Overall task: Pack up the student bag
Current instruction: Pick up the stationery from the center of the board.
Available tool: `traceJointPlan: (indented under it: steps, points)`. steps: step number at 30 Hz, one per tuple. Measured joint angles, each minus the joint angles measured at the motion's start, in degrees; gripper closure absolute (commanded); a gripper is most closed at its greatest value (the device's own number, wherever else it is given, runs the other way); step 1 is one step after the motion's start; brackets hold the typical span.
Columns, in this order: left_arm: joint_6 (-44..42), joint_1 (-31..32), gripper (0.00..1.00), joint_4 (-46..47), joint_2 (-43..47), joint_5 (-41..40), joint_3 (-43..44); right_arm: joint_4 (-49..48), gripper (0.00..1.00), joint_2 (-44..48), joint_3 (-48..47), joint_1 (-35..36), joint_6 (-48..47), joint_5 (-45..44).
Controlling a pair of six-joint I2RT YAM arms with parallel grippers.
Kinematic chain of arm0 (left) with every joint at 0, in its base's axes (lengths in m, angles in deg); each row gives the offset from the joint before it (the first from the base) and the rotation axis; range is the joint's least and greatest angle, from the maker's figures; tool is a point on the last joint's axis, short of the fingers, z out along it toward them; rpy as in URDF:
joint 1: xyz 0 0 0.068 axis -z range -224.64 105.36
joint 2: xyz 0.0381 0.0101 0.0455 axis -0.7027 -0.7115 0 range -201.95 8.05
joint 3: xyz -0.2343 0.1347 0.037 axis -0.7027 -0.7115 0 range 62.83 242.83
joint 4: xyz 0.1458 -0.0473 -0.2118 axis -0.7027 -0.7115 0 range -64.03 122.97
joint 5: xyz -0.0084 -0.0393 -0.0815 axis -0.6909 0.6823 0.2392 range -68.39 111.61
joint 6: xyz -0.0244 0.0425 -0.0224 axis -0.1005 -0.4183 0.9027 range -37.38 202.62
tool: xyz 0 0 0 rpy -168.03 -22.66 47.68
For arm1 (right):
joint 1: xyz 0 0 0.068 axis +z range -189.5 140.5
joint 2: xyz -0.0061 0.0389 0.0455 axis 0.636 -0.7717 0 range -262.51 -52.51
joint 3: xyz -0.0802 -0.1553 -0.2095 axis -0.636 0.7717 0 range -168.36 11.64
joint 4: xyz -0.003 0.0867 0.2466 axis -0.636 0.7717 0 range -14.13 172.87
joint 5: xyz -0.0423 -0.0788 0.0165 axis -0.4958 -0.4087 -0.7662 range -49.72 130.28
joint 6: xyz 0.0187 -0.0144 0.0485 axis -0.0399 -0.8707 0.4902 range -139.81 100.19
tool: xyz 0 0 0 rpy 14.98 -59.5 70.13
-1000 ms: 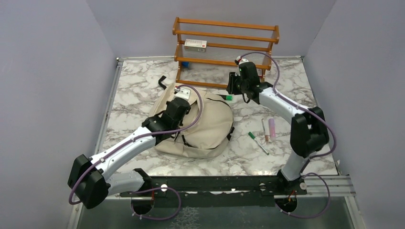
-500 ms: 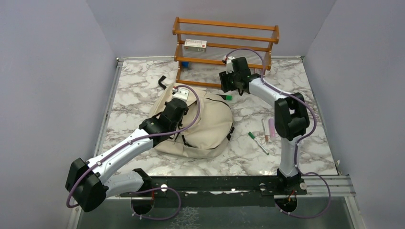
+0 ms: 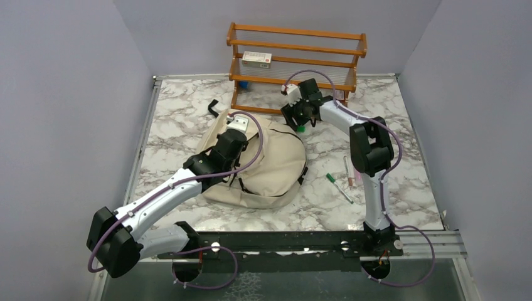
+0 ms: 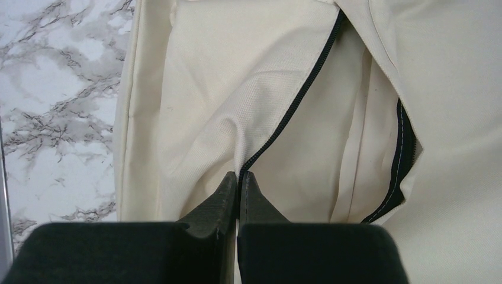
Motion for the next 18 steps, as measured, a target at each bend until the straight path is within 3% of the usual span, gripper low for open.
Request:
traceJointPlan:
  steps: [3, 12, 18]
  points:
    - [0.3, 0.0, 1.00, -0.2, -0.3, 0.1, 0.3, 1.0, 0.35, -1.0, -0.3, 0.0, -1.3, 0.7]
    - [0.6, 0.0, 1.00, -1.0, -1.4, 0.5, 1.1, 1.7, 0.64, -2.2, -0.6, 0.0, -2.6, 0.8]
    - [0.6, 0.0, 1.00, -1.5, -2.9, 1.0, 2.8, 0.3, 0.75, -1.7, 0.6, -0.3, -1.4, 0.7]
